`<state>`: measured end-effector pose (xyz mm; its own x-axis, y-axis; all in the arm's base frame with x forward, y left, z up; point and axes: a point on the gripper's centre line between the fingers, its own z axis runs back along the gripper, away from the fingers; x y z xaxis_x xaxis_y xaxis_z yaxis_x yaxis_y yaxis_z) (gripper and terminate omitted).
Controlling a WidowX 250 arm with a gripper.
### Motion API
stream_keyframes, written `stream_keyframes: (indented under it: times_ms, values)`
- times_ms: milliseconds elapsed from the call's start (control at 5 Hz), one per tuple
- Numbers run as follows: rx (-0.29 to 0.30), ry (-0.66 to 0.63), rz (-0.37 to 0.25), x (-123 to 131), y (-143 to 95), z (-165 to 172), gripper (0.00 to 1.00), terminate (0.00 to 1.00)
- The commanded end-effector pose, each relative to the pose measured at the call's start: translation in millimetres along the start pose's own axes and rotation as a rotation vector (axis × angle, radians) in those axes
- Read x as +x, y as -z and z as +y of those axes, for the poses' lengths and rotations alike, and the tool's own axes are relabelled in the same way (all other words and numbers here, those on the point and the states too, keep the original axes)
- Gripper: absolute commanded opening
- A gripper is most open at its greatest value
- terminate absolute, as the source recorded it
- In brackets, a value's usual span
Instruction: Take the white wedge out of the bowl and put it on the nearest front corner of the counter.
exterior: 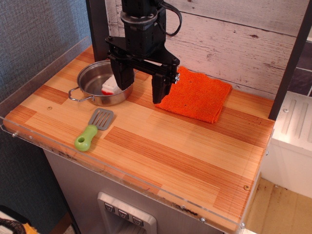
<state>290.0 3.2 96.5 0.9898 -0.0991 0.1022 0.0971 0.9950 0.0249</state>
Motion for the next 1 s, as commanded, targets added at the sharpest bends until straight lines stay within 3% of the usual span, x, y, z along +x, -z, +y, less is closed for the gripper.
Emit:
stream_keyframes:
  times_ms: [0,200,400,600,800]
  values:
    - [0.0,0.0,0.0,0,0,0,1.0,0.0]
    - [-0.007,-0.088,-0.028,21,1,28,1.0,0.0]
    - [0.047,-0.165,-0.036,36,0,65,1.0,0.0]
    - [0.091,-0.219,-0.014,46,9,97,1.0,0.0]
    - [0.107,-0.243,0.037,49,30,108,1.0,0.0]
